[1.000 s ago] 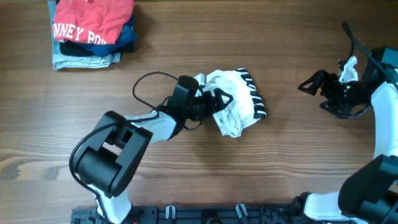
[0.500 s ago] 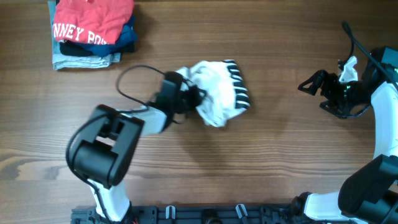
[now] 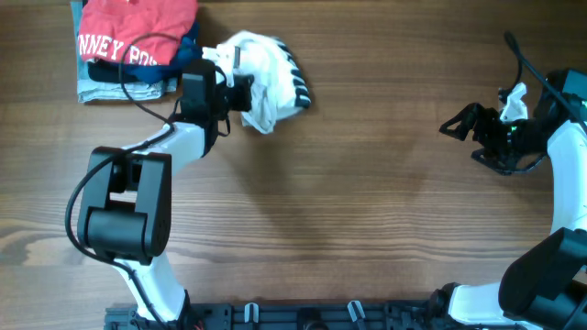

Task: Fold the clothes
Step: 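Carry the bundle left and place it on top of the clothes stack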

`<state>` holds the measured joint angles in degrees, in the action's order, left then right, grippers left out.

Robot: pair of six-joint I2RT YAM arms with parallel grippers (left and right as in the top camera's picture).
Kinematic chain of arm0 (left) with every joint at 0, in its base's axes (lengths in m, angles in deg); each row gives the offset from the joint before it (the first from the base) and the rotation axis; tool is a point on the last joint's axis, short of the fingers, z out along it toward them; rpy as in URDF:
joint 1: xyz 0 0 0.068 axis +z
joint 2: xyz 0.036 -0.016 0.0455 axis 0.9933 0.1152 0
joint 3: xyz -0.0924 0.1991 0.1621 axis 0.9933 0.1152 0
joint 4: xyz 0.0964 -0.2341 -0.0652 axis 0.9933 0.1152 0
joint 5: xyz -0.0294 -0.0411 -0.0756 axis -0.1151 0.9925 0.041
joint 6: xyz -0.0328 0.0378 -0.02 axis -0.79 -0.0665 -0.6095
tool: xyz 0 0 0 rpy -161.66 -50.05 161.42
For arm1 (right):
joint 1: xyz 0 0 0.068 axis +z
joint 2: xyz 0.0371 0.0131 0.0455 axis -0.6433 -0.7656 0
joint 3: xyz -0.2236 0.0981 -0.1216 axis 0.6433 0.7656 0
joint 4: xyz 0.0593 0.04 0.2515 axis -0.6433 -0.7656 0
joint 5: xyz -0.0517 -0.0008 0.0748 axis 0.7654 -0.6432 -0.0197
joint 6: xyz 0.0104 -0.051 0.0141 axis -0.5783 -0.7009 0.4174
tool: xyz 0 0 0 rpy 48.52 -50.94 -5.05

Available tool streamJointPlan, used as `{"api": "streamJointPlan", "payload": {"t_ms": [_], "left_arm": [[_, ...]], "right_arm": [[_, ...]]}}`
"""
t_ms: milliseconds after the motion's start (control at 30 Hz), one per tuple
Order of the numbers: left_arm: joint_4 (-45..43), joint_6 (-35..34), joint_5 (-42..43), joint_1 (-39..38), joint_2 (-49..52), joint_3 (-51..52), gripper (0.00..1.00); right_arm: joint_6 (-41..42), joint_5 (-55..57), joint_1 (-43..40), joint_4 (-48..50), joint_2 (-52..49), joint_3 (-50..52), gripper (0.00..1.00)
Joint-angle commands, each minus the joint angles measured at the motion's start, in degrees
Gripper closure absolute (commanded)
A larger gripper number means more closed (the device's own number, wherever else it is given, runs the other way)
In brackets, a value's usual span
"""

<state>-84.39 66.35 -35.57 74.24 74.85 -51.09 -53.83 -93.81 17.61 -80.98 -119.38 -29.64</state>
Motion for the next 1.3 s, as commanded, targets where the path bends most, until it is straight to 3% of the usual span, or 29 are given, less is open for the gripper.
{"api": "streamJointPlan", "payload": {"t_ms": [0, 367, 467, 567, 833, 867, 900, 933, 967, 1033, 1067, 1133, 1267], "left_arm": [[-1.99, 9.7, -9.16, 2.01, 0.55, -5.07, 0.96], [2.38, 11.06, -11.41, 11.61, 0.55, -26.73, 0.96], [2.43, 9.53, -13.92, 13.84, 0.55, -28.13, 0.96], [3.56, 4.81, -13.94, 16.13, 0.94, -28.11, 0.96], [6.01, -16.61, -19.71, 22.27, 8.13, -28.11, 0.91], [6.73, -17.31, -19.71, 22.67, 8.59, -28.11, 0.86], [7.54, -17.31, -19.5, 22.91, 8.68, -28.11, 0.73], [8.09, -17.29, -19.52, 22.93, 8.68, -28.11, 0.5], [8.26, -17.29, -19.52, 22.93, 8.68, -28.11, 0.37], [8.44, -17.25, -19.54, 22.93, 8.68, -28.11, 0.35], [8.44, -17.07, -19.54, 23.02, 8.63, -28.13, 0.19], [8.7, -17.03, -19.52, 23.08, 7.98, -28.13, 0.0], [17.88, -16.87, -22.01, 23.15, 2.05, -28.13, 0.0]], "right_arm": [[-1.01, -0.92, 0.09, -0.26, -0.59, -0.7, 0.05], [0.11, 1.66, 0.09, -2.16, -0.59, -0.7, 0.07], [1.14, 1.66, 0.09, -2.4, -0.59, -0.7, 0.08], [1.38, 1.68, 0.09, -2.89, -0.59, -0.7, 0.08], [1.57, 1.66, 0.09, -3.87, -0.59, -0.7, 0.09], [1.55, 1.66, 0.09, -3.96, -0.59, -0.7, 0.09], [1.55, 1.66, 0.09, -3.98, -0.59, -0.7, 0.08], [1.55, 1.64, 0.09, -3.98, -0.59, -0.7, 0.08], [1.57, 1.64, 0.09, -3.98, -0.59, -0.7, 0.09], [1.57, 1.64, 0.09, -4.22, -0.59, -0.7, 0.08], [1.55, 1.64, 0.09, -4.35, -0.59, -0.7, 0.08], [1.51, 1.66, 0.09, -4.57, -0.59, -0.7, 0.09], [1.53, 1.66, 0.09, -4.22, -0.59, -0.7, 0.09]]}}
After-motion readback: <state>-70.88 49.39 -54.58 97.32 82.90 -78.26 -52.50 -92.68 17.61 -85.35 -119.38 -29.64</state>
